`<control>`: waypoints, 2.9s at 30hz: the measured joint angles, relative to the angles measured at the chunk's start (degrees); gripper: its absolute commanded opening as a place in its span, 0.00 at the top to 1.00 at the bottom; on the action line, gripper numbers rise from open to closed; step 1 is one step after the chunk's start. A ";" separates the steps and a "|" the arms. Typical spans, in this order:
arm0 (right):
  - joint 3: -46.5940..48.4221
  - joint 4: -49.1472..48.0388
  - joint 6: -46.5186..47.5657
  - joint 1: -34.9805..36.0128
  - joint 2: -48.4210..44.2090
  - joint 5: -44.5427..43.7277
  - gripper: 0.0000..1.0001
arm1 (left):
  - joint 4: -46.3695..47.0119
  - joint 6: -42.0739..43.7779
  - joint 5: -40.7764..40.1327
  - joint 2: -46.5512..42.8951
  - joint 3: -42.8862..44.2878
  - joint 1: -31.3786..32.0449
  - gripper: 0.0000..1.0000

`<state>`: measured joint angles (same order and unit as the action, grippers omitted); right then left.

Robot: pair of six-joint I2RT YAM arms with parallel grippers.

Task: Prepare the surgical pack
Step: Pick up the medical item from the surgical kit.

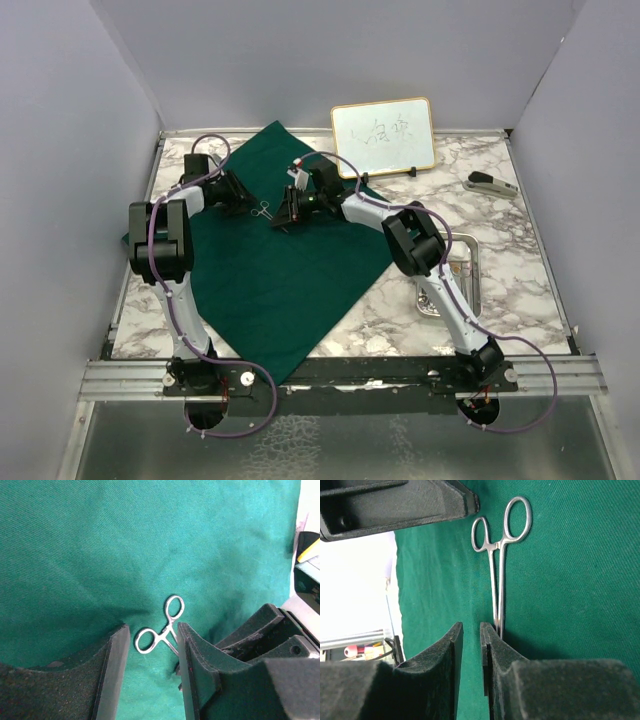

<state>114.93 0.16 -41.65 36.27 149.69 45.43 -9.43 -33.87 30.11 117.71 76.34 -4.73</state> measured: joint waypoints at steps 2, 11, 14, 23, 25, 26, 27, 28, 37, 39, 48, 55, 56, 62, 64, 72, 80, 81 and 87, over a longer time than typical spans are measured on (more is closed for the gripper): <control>0.00 0.00 -0.46 0.02 0.02 -0.02 0.78 | 1.07 -0.44 1.16 -0.02 -0.61 -0.13 0.53; 0.04 -0.28 -2.19 0.02 0.33 -0.04 0.79 | 6.62 -3.93 10.05 -0.13 -5.16 -0.28 0.53; 0.09 -0.81 -2.91 0.02 0.57 0.11 0.79 | 7.19 -4.22 11.89 -0.50 -6.36 -0.20 0.53; -0.48 -0.11 -0.02 0.02 -0.13 0.13 0.75 | 9.27 -6.25 15.13 -1.05 -8.98 0.00 0.53; -1.88 1.46 2.64 0.02 -1.86 -0.98 0.74 | 9.97 -6.91 15.87 -1.05 -9.46 0.00 0.53; -2.69 2.54 4.24 0.02 -2.89 -1.81 0.74 | 10.47 -7.50 16.13 -1.03 -9.77 0.04 0.53; -4.02 3.93 5.92 0.02 -4.35 -2.97 0.74 | 10.84 -7.93 16.35 -1.03 -10.01 0.09 0.53; -4.79 4.90 6.93 0.02 -5.42 -3.48 0.74 | 11.61 -8.74 16.59 -1.03 -10.40 0.11 0.53; -5.57 8.50 10.82 -1.07 -8.48 -4.76 0.74 | 17.20 -15.28 17.14 0.52 -11.47 0.33 0.59; -5.64 8.96 10.93 -1.42 -8.48 -5.03 0.74 | 18.60 -16.72 17.22 0.85 -11.65 0.33 0.60; 0.76 12.17 13.07 -2.51 -5.14 -5.81 0.74 | 23.50 -21.16 16.55 2.01 -12.13 1.42 0.61; 3.50 11.76 12.50 -2.69 -1.70 -5.14 0.74 | 24.87 -22.56 15.08 2.91 -11.06 3.15 0.61; 3.50 11.72 12.35 -2.69 -1.70 -5.14 0.74 | 24.98 -22.64 14.80 3.06 -10.84 3.39 0.61; 3.50 10.73 11.43 -2.73 -1.29 -4.72 0.74 | 25.62 -22.82 12.37 3.41 -9.97 3.87 0.70; 3.50 10.45 11.28 -2.75 -1.27 -4.61 0.74 | 25.99 -22.88 10.86 3.45 -9.84 4.00 0.75; 3.28 10.10 11.13 -2.75 -1.31 -4.44 0.73 | 28.15 -23.63 9.20 4.35 -9.68 4.28 0.86; 3.28 17.68 13.46 -3.69 -6.21 -6.43 0.65 | 29.38 -24.11 10.01 2.91 -10.54 4.48 1.00; 3.15 18.64 13.84 -4.07 -7.89 -6.84 0.64 | 29.31 -24.15 10.45 2.38 -10.67 4.48 1.00; -6.86 21.31 17.66 -7.34 -30.47 -10.36 0.57 | 28.92 -24.50 12.79 -3.96 -13.99 5.18 1.00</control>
<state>108.07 21.47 -23.99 28.93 119.22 35.07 19.49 -58.37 42.89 113.75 62.35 0.45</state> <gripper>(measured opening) 0.397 0.030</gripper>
